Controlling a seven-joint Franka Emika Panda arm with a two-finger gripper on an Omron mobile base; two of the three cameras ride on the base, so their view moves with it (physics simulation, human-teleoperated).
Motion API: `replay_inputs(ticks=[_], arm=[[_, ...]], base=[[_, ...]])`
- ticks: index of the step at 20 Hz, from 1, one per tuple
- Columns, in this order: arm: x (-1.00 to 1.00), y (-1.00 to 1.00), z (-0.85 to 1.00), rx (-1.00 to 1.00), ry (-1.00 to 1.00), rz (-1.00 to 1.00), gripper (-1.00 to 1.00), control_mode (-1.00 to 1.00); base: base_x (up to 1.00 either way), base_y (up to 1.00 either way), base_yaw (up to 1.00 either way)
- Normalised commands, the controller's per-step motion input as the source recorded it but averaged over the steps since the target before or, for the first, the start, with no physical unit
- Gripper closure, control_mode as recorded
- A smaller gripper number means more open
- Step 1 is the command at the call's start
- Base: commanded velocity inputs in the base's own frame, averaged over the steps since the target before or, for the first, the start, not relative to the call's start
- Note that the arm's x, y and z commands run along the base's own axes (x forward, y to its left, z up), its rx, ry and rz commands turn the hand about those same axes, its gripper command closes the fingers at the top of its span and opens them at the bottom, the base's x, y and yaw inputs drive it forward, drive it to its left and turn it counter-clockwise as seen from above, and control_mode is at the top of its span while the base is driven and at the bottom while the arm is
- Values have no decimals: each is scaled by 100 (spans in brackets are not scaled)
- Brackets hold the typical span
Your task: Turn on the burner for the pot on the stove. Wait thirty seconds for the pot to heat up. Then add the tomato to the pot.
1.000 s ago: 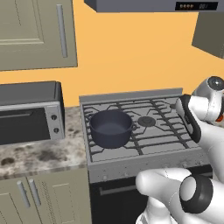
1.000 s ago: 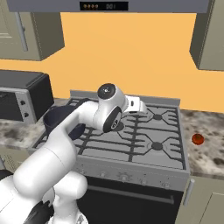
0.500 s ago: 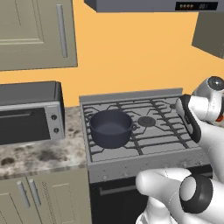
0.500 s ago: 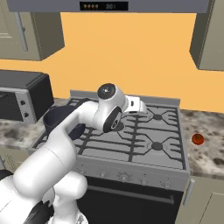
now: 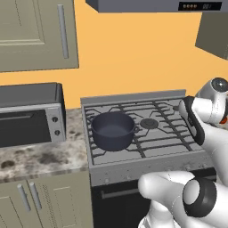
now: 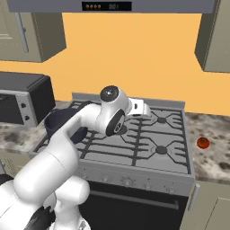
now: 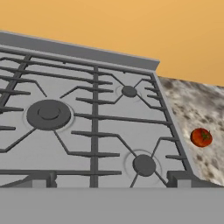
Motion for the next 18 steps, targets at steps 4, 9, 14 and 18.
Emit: replay_inputs(ticks=[4, 9, 14, 18], arm=[[0, 0, 0, 0, 0, 0, -100, -100], [0, 0, 0, 0, 0, 0, -100, -100], [0, 0, 0, 0, 0, 0, -100, -100], [0, 0, 0, 0, 0, 0, -100, -100]], base=[[0, 0, 0], [0, 0, 0], [0, 0, 0], [0, 0, 0]])
